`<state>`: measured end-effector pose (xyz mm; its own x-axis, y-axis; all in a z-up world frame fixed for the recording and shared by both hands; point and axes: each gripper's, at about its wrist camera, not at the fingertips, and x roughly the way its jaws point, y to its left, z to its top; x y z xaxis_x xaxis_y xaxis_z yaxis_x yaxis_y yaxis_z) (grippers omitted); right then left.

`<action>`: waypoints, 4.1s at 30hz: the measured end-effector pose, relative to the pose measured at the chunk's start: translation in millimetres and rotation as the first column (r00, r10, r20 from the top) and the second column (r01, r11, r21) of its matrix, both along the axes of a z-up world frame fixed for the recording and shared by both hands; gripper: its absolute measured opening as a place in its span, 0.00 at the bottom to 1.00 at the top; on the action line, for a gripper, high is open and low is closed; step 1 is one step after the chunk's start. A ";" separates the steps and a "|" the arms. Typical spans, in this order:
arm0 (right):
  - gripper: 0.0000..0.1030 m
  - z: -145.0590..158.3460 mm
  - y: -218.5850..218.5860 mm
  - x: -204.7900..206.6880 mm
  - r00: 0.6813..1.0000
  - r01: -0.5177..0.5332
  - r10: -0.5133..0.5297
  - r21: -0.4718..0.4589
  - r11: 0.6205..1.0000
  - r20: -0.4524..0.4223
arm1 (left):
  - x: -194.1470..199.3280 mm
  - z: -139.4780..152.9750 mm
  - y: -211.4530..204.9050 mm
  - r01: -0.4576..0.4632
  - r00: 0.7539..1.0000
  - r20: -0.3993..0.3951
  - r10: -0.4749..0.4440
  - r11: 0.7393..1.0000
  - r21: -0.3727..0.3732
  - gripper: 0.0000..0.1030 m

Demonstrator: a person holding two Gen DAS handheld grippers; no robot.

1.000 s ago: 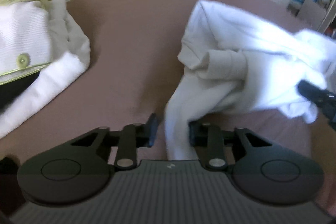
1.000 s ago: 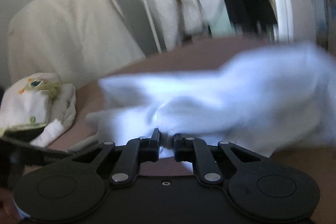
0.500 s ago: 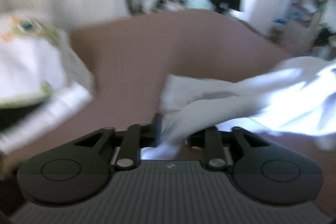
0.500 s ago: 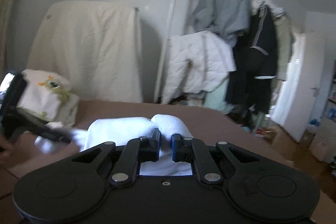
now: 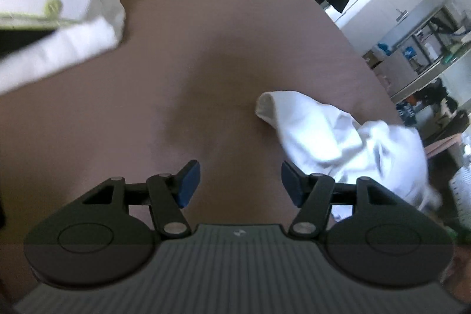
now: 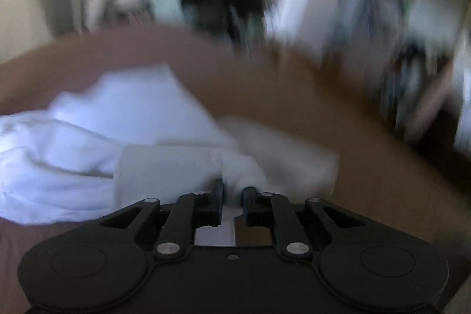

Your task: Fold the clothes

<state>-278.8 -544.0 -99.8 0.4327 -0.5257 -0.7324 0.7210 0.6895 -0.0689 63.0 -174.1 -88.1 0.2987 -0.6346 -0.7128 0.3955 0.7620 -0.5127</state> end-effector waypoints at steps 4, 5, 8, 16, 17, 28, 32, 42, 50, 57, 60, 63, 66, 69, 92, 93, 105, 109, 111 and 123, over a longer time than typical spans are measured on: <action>0.14 -8.7 -0.9 5.7 1.000 0.014 -0.013 -0.045 0.999 0.006 | 0.4 -9.2 -14.6 0.024 1.000 -0.006 -0.025 0.997 -0.078 0.59; 0.14 -2.8 -0.6 8.5 1.000 0.013 -0.012 -0.074 0.997 0.019 | 0.1 -10.4 -19.8 0.032 0.999 0.003 -0.032 0.995 -0.092 0.61; 0.13 14.3 3.7 6.7 0.997 0.041 -0.022 -0.251 0.967 0.077 | -2.2 -14.7 -40.8 0.047 0.999 0.028 -0.044 0.994 -0.100 0.64; 0.28 19.8 1.1 0.9 1.000 -0.027 0.027 -0.237 0.971 -0.005 | -0.5 -51.9 -86.4 0.141 0.990 -0.003 -0.142 0.986 -0.087 0.64; 0.33 19.2 -2.3 -3.4 1.000 -0.018 0.022 -0.193 0.981 0.019 | -1.5 -54.1 -89.6 0.152 0.988 -0.006 -0.154 0.983 -0.098 0.64; 0.65 30.0 -54.3 -61.8 0.916 0.077 -0.117 0.118 0.990 0.383 | -5.2 -69.3 -109.2 0.173 0.979 -0.072 -0.191 0.964 -0.203 0.81; 0.87 9.1 -75.9 -66.9 0.832 0.053 -0.219 0.321 0.946 0.509 | -21.3 -67.9 -143.6 0.313 0.949 -0.020 -0.315 0.947 -0.074 0.72; 0.20 10.5 -25.2 -25.2 0.865 -0.170 0.013 0.268 0.948 0.501 | -42.4 22.2 -145.4 0.089 0.891 0.437 -0.127 0.990 0.107 0.04; 0.20 45.0 60.6 -17.2 0.723 -0.680 0.469 0.403 0.612 0.507 | -39.4 65.7 -77.6 -0.146 0.830 0.556 -0.046 0.944 0.296 0.05; 0.19 -22.6 176.2 26.1 0.616 -0.743 0.703 0.561 0.366 0.357 | 3.0 14.5 -53.6 -0.178 0.952 0.291 0.090 0.940 0.292 0.05; 0.28 -14.9 200.5 26.6 0.498 -0.800 0.814 0.521 0.298 0.299 | 5.1 19.1 -39.6 -0.186 0.953 0.284 0.103 0.942 0.281 0.09; 0.56 11.7 180.6 29.5 0.456 -0.842 0.862 0.421 0.337 0.222 | 9.5 18.8 -19.6 -0.178 0.961 0.258 0.099 0.936 0.304 0.11; 0.57 46.9 133.2 19.0 0.502 -0.849 0.829 0.321 0.419 0.245 | 6.8 26.4 -5.4 -0.190 0.961 0.236 0.145 0.965 0.179 0.26; 0.71 72.8 62.0 15.3 0.598 -0.801 0.729 0.292 0.523 0.333 | 3.1 43.6 7.2 -0.177 0.958 0.230 0.172 0.984 0.002 0.43; 0.53 -72.6 -140.3 80.8 0.899 -0.228 0.008 0.453 0.862 0.437 | 22.1 -33.3 -53.5 -0.079 0.977 0.212 0.024 0.965 0.251 0.56; 0.06 -66.9 -136.1 84.6 0.891 -0.247 0.048 0.393 0.886 0.451 | 15.7 -31.2 -58.6 -0.081 0.966 0.260 0.001 0.952 0.296 0.17; 0.10 68.2 -78.5 -4.0 0.774 -0.562 0.474 0.111 0.819 0.421 | -41.8 48.8 1.0 -0.288 0.873 0.447 0.198 0.947 0.143 0.07; 0.11 -26.6 -68.5 11.8 0.891 -0.352 0.414 0.289 0.890 -0.189 | -31.9 6.7 21.9 -0.267 0.959 0.106 0.261 0.963 0.042 0.07; 0.11 -27.4 -77.4 13.2 0.909 -0.287 0.344 0.247 0.926 -0.235 | -28.7 -4.9 25.3 -0.274 0.962 -0.004 0.274 0.962 -0.012 0.07; 0.63 -3.8 -133.1 -5.0 0.980 -0.154 0.107 0.304 0.940 0.166 | -3.7 -29.2 14.8 -0.240 0.969 -0.043 0.243 0.969 0.065 0.11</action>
<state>-283.8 -677.2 -103.6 0.5958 -0.2112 -0.7749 0.6092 0.7475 0.2647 59.3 -159.3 -117.3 0.4008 -0.5042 -0.7650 0.1707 0.8614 -0.4783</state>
